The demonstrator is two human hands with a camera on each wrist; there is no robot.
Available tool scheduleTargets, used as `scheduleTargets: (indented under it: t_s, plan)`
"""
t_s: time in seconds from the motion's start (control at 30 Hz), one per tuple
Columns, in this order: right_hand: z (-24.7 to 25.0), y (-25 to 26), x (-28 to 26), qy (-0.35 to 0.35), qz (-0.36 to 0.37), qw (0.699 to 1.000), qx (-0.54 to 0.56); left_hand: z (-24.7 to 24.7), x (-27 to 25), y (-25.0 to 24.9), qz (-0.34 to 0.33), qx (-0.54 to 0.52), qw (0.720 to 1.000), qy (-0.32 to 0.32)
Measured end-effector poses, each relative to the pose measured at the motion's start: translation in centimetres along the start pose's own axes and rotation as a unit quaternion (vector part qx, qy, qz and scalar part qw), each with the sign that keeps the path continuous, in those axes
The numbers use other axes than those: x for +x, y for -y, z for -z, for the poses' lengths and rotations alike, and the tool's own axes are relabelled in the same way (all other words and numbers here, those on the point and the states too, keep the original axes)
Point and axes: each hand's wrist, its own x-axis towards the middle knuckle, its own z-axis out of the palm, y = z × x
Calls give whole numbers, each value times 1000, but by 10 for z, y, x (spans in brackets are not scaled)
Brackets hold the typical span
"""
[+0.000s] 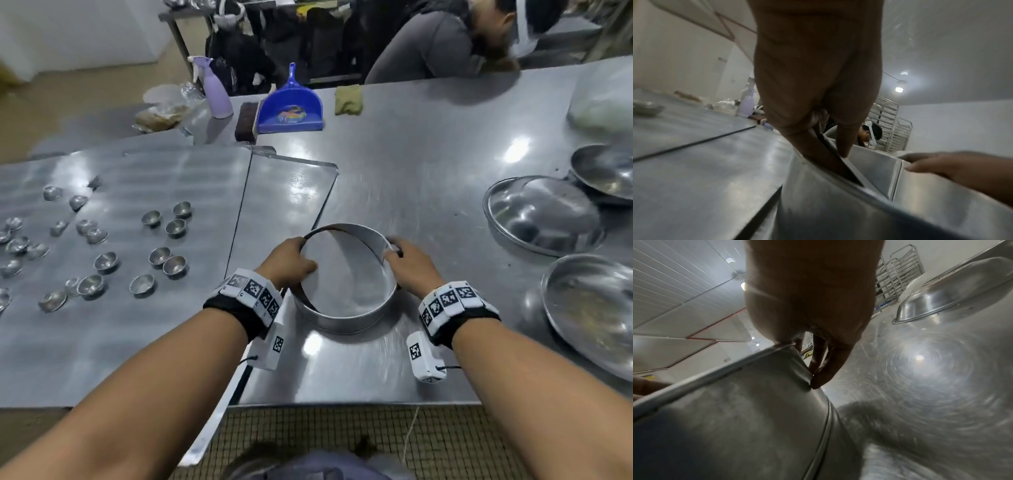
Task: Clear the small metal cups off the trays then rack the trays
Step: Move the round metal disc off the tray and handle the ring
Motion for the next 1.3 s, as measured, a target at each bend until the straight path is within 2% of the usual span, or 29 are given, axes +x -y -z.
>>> scheduleTargets:
  t_s: [0.07,0.13,0.2,0.33,0.4,0.47,0.53,0.63,0.77,0.87,1.0,1.13,1.3]
  plan:
    - [-1,0,4,2,1,1000,-7,-2,5,3,-25,121,991,-46]
    - [-2,1,6,6,-3,1000,-10,-3,4,5,-40,217,970,-99]
    - [-3,0,8,2,-6,1000,-1,-3,3,8,-56,247,959,-130]
    - [1,1,12,-21,-25,999,24,-1,2,18,-19,178,973,-144]
    - [5,3,11,-21,-40,998,42,-2,5,24,11,133,985,-113]
    - [9,3,10,-24,-49,997,50,-6,7,27,36,30,997,-60]
    - [11,-1,12,-28,-49,997,54,-10,10,30,47,-88,994,-35]
    - [13,-6,11,-38,-53,996,69,-15,16,33,32,-158,984,-72]
    - [16,-6,0,-40,-50,994,88,-20,14,34,16,-154,980,-128]
    - [18,-9,-2,-21,-41,995,83,-21,11,31,9,-150,979,-138]
    - [25,-2,-4,-21,-21,999,-13,-19,6,27,8,-139,980,-145]
    - [20,22,1,-68,41,993,-93,-5,-5,29,7,-124,979,-160]
    - [-20,75,4,-66,143,977,-145,30,-25,59,22,-107,977,-185]
